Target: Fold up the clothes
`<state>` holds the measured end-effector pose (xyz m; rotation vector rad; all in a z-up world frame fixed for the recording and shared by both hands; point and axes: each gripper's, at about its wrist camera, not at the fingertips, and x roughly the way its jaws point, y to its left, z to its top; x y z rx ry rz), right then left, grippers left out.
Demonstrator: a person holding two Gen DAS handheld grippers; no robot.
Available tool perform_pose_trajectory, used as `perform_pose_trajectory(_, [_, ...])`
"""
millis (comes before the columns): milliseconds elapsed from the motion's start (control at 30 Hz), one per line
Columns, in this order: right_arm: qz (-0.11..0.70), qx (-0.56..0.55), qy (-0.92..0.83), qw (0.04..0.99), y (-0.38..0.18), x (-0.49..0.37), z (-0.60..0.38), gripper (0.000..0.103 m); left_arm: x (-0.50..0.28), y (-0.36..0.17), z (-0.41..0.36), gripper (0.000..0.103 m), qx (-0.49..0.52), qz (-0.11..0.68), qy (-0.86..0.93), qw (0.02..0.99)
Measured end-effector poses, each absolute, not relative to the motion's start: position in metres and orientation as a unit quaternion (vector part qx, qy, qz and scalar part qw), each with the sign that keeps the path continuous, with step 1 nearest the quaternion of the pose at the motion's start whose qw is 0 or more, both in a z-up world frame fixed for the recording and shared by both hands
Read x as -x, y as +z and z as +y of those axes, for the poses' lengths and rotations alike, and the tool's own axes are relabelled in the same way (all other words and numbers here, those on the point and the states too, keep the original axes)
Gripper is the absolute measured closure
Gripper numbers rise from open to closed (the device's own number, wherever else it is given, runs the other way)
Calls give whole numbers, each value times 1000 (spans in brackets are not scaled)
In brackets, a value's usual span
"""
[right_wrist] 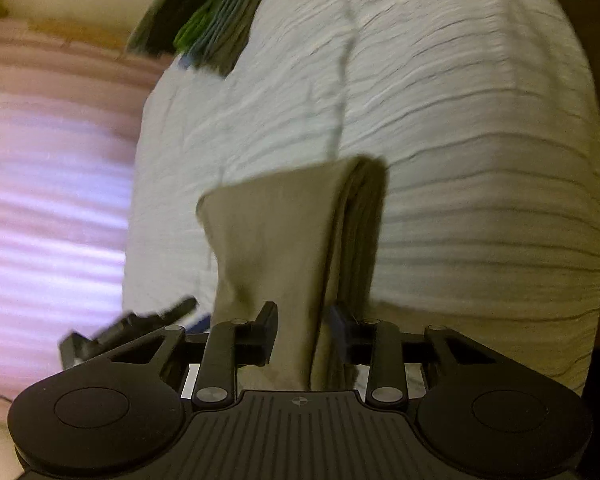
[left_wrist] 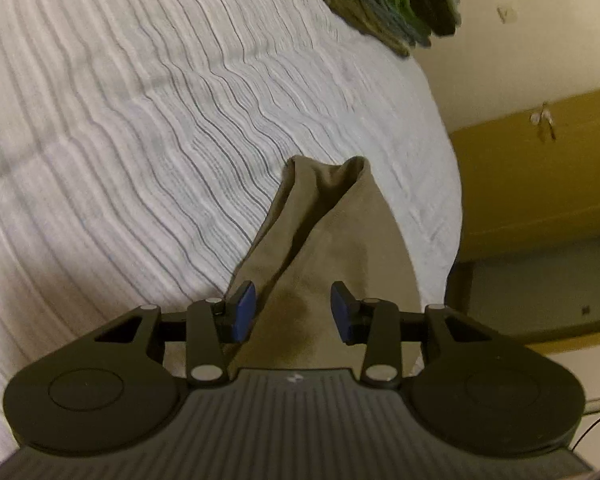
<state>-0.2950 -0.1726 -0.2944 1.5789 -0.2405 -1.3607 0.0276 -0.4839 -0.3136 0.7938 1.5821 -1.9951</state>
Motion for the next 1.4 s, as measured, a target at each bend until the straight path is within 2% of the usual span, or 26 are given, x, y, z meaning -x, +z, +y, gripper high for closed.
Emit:
perform_pose_trajectory(233, [-106, -653, -561, 497, -308, 288, -175, 70, -36, -311, -473, 68, -288, 578, -725, 239])
perform_pose_trajectory(267, [-111, -650, -561, 500, -308, 288, -174, 82, -35, -313, -472, 68, -289, 578, -725, 239])
perform_pose_trajectory(300, [-115, -648, -562, 502, -307, 288, -173, 87, -35, -314, -472, 68, -290, 578, -724, 240])
perform_pose_trajectory(433, [-134, -644, -565, 498, -301, 291, -168, 87, -34, -319, -473, 68, -289, 582, -723, 235])
perform_pose_trajectory(533, [-145, -653, -557, 492, -305, 291, -167, 87, -31, -325, -473, 60, -295, 582, -723, 229])
perform_pose_trajectory(667, [-143, -655, -558, 489, -311, 291, -170, 87, -25, -333, -473, 60, -309, 578, -723, 222])
perform_pose_trajectory(733, [-142, -653, -558, 491, -314, 290, -171, 87, -22, -338, -473, 68, -315, 575, -723, 218])
perform_pose_trajectory(767, [-139, -650, -561, 493, -314, 290, -171, 87, -21, -339, -472, 89, -318, 573, -724, 217])
perform_pose_trajectory(833, [-128, -644, -568, 496, -314, 289, -170, 103, -23, -333, -468, 92, -313, 551, -741, 221])
perform_pose_trajectory(967, [-123, -651, -568, 488, -314, 291, -167, 103, -33, -314, -454, 97, -278, 502, -784, 236])
perform_pose_trajectory(1000, [-122, -654, -567, 486, -314, 292, -166, 103, -33, -314, -450, 103, -284, 488, -786, 251])
perform_pose_trajectory(1067, [-120, -658, -566, 482, -314, 293, -165, 102, -31, -319, -447, 102, -303, 475, -781, 270])
perform_pose_trajectory(1100, [-119, -660, -566, 479, -314, 294, -164, 101, -31, -321, -446, 101, -307, 478, -777, 272])
perform_pose_trajectory(1167, [-126, -663, -564, 476, -310, 295, -160, 57, -35, -324, -448, 98, -291, 510, -764, 267])
perform_pose_trajectory(1233, [-148, -665, -549, 484, -302, 295, -154, 56, -41, -323, -449, 97, -273, 531, -756, 268])
perform_pose_trajectory(1300, [-167, -677, -516, 498, -299, 293, -149, 56, -47, -321, -448, 89, -256, 549, -748, 269])
perform_pose_trajectory(1400, [-171, -702, -489, 489, -306, 286, -151, 56, -57, -319, -447, 87, -244, 570, -737, 268])
